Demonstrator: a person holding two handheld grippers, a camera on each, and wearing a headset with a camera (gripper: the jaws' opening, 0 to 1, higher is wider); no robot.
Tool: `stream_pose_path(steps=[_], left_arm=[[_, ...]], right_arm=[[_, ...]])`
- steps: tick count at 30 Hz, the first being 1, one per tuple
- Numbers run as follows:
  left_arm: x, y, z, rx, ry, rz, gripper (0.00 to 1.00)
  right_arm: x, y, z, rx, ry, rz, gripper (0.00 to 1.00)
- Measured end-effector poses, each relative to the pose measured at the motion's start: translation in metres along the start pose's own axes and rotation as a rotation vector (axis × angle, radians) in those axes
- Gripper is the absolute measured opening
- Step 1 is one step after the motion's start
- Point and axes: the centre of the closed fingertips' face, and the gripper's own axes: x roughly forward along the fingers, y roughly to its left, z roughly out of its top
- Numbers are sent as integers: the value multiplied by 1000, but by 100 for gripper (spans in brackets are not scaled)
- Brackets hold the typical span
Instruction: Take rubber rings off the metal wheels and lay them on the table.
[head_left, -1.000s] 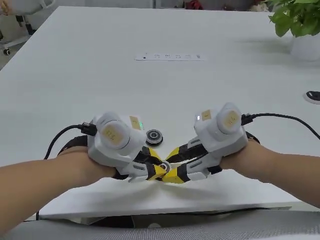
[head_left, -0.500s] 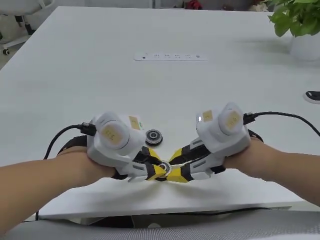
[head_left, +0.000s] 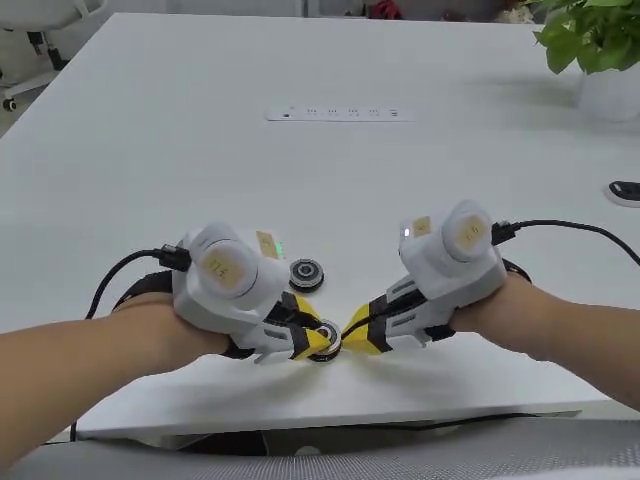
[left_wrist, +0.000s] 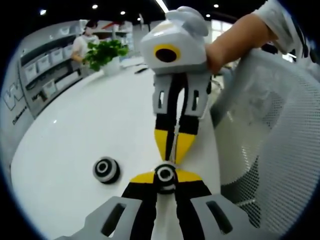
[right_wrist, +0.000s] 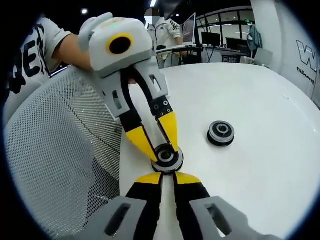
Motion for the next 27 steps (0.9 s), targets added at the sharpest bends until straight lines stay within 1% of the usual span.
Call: stream_pose_path(steps=[1,2,5,8,11,13,15,16,20,23,25,27], left_arm=[[0,0,0,0,0,0,13],[0,0,0,0,0,0,13],[0,0,0,-1,-1,0,13],[0,0,0,-1,-1,0,13],[0,0,0,-1,-2,1,13],[0,0,0,-1,-2,1,13],[0,0,0,-2,-3,1,13],[0,0,0,-2,-4,2,13],[0,0,0,-4,-4,0,13],[0,0,0,-7,-5,0,13],[0,1,0,-11,-5,3,13],[0,1,0,-14,-7,2,13]], right_arm=[[0,-1,2,5,-10,-6,12],[0,-1,3,7,-15,-7,15],[3,1,5,-10,-16,-3,18],[11,6,8,-29,-18,3,28],[15,7,10,-40,-20,8,32],[17,6,10,-57,-10,-4,30],[15,-2,8,-78,5,-35,24],[14,-1,7,-59,3,-22,24],[9,-1,3,-36,2,-17,21],[5,-2,0,-15,-5,-15,16],[4,-3,-1,-7,-6,-11,12],[5,-2,0,2,-10,-10,11]])
